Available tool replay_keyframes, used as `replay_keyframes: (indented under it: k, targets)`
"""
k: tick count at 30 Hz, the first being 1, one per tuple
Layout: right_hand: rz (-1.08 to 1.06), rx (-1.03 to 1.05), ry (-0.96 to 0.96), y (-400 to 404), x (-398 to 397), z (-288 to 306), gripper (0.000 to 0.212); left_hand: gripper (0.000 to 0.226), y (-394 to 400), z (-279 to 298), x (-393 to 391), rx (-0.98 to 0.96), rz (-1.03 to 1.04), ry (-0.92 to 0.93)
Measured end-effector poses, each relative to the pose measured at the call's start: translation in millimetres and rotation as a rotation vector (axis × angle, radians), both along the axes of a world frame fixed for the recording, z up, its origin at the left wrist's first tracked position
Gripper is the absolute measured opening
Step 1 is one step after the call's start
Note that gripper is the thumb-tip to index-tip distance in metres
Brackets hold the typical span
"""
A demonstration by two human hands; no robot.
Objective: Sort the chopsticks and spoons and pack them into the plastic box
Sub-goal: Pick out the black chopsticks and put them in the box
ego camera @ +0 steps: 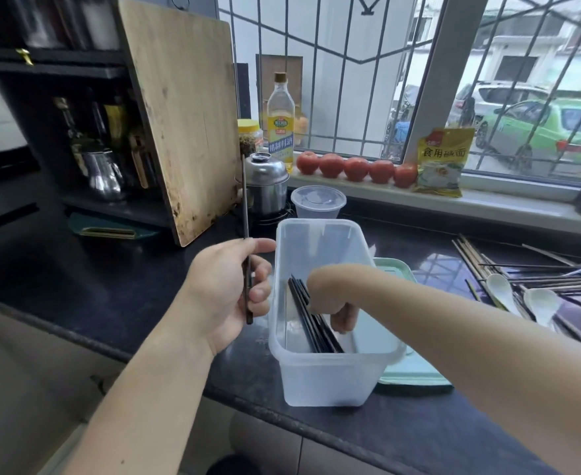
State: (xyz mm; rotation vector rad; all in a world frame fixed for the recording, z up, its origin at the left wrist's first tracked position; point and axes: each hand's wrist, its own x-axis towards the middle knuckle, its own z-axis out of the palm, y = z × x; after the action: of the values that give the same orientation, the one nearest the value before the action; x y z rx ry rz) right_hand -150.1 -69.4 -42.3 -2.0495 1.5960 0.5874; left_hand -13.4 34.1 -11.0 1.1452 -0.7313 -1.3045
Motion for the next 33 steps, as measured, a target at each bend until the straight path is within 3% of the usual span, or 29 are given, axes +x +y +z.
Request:
replay_keyframes:
  k: [2, 4, 7, 9, 13, 16, 19, 22, 25, 33]
  targets:
    - [-0.002, -0.092, -0.123, -1, -4, 17, 0.034, 0.025, 2, 0, -1, -0.021, -0.014, -0.052]
    - [-0.078, -0.204, -0.403, 4, -11, 39, 0.025, 0.020, 2, 1, -2, -0.055, -0.032, -0.097]
    - [-0.178, -0.112, -0.819, 28, -22, 62, 0.032, 0.013, -2, 6, -7, -0.140, -0.013, -0.098]
    - [-0.162, -0.044, -0.936, 45, -28, 66, 0.034, 0.008, -7, 12, -15, -0.195, -0.018, -0.057]
    - [-0.167, -0.095, -1.071, 62, -37, 65, 0.030, 0.007, -15, 10, -30, -0.195, -0.106, -0.175]
    - [-0.141, -0.217, -0.951, 64, -43, 65, 0.024, 0.016, -17, 3, -32, -0.170, -0.158, -0.271]
    - [-0.084, -0.452, -0.594, 64, -57, 66, 0.031, 0.017, -15, -7, -24, -0.146, -0.021, -0.466]
    - [0.003, -0.427, -0.257, 71, -67, 69, 0.020, 0.026, -9, -13, -13, -0.111, 0.130, -0.546]
    - [0.154, -0.368, -0.015, 72, -52, 65, 0.021, 0.036, -6, -17, -14, -0.059, 0.078, -0.611]
    - [0.301, -0.361, 0.121, 52, -17, 33, 0.033, 0.057, -10, -29, -24, 0.007, -0.050, -0.775]
